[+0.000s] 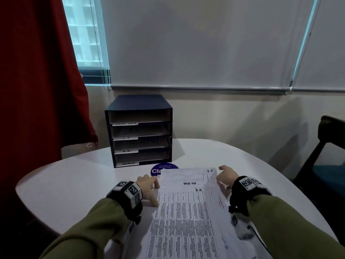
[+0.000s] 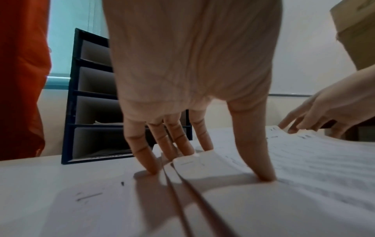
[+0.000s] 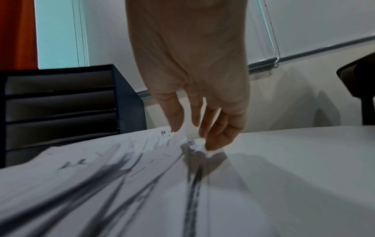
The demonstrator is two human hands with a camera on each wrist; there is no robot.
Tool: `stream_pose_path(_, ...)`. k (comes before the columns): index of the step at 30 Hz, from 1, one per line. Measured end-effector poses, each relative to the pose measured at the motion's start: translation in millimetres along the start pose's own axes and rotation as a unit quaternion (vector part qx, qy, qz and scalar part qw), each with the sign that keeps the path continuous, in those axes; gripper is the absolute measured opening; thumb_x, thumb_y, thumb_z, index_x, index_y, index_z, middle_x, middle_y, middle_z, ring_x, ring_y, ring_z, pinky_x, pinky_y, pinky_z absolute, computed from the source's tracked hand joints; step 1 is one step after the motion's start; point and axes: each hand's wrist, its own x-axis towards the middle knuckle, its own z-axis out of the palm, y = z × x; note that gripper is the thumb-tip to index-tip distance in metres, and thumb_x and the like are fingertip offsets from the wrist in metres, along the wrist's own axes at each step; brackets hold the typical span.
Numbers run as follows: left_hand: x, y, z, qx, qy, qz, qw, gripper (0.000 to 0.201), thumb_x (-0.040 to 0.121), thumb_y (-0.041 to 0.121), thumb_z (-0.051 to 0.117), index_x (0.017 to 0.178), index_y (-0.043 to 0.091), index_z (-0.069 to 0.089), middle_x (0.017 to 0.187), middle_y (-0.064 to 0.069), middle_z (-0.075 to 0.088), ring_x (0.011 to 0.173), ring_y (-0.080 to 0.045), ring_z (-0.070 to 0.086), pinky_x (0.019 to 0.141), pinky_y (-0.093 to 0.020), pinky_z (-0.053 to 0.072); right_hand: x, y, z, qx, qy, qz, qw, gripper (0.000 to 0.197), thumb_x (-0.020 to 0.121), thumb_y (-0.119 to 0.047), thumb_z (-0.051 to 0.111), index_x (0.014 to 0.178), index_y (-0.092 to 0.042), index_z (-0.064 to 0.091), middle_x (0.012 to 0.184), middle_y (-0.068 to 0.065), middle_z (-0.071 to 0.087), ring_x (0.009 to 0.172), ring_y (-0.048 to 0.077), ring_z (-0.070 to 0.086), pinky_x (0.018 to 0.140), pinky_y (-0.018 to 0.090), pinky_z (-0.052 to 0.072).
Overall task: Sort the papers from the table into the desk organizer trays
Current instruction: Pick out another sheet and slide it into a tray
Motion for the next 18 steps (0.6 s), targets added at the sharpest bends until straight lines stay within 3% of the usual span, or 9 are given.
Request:
stream_pose_path(2,0,1,-1,0.016,-0.003,-0.007,1.000,0.064,0.066,0.036,0.080,0.121,0.025,0.049,0.125,-0.004,0.043,0.119,-0.022,0.038,0.096,-0.035,0.040,5,-2,2,0.060,-0.034,0.002,0.998,0.047,0.085,-0.007,0.052,0.131,-0.015,0.050,0.107,0.011,0.062,0.096,0.026,0.054,0.069,0.023,0.043)
stream_pose_path(4,0,2,0,0.023,-0.001,-0.015,1.000,0.065,0.066,0.037,0.080,0.121,0.024,0.048,0.126,-0.005,0.040,0.120,-0.022,0.037,0.097,-0.035,0.040,4,-4,4,0.102,-0.005,-0.014,0.995,0.027,0.081,-0.007,0.056,0.107,-0.015,0.059,0.085,0.009,0.062,0.083,0.025,0.055,0.060,0.022,0.039)
stream_pose_path(7,1,-1,0,0.013,0.009,-0.022,1.000,0.057,0.066,0.038,0.081,0.108,0.021,0.047,0.121,-0.004,0.039,0.115,-0.022,0.041,0.097,-0.034,0.042,-3,-8,7,0.090,0.088,-0.087,0.988,0.004,0.086,-0.010,0.058,0.088,-0.008,0.060,0.086,0.009,0.062,0.080,0.024,0.055,0.066,0.026,0.037)
stream_pose_path(9,-2,-4,0,-0.017,0.022,-0.023,0.999,0.049,0.069,0.034,0.080,0.100,0.020,0.045,0.112,-0.002,0.046,0.103,-0.019,0.047,0.089,-0.031,0.044,-12,-10,9,0.137,0.138,-0.135,0.972,0.009,0.089,-0.011,0.056,0.086,-0.002,0.055,0.081,0.007,0.056,0.073,0.022,0.049,0.059,0.027,0.034)
stream_pose_path(11,-4,-9,0,-0.063,0.029,-0.029,0.997,0.038,0.075,0.027,0.073,0.101,0.018,0.048,0.106,-0.003,0.055,0.092,-0.019,0.052,0.077,-0.030,0.046,-20,-11,12,0.219,0.157,-0.140,0.953,0.011,0.091,-0.009,0.054,0.082,-0.006,0.048,0.079,0.005,0.051,0.071,0.020,0.045,0.056,0.026,0.033)
stream_pose_path(14,-7,-14,-4,-0.123,0.025,-0.032,0.992,0.029,0.079,0.021,0.067,0.105,0.018,0.054,0.105,-0.006,0.060,0.086,-0.020,0.058,0.065,-0.026,0.048,-30,-14,6,0.311,0.085,-0.158,0.933,0.024,0.092,-0.002,0.052,0.073,-0.013,0.042,0.069,0.005,0.046,0.062,0.018,0.043,0.053,0.026,0.035)
stream_pose_path(16,-8,-18,-8,-0.140,0.021,-0.031,0.990,0.039,0.082,0.022,0.065,0.118,0.015,0.054,0.106,-0.010,0.061,0.086,-0.021,0.060,0.064,-0.025,0.048,-38,-19,-8,0.329,0.034,-0.183,0.926,0.029,0.091,0.004,0.054,0.070,-0.012,0.042,0.063,0.005,0.045,0.052,0.015,0.041,0.047,0.020,0.035)
stream_pose_path(18,-10,-20,-10,-0.189,0.010,-0.021,0.982,0.040,0.085,0.016,0.062,0.122,0.009,0.052,0.081,-0.011,0.061,0.061,-0.019,0.061,0.053,-0.024,0.047,-45,-23,-25,0.353,0.035,-0.193,0.915,0.031,0.090,0.004,0.055,0.067,-0.013,0.042,0.061,0.004,0.047,0.046,0.010,0.043,0.041,0.015,0.035)
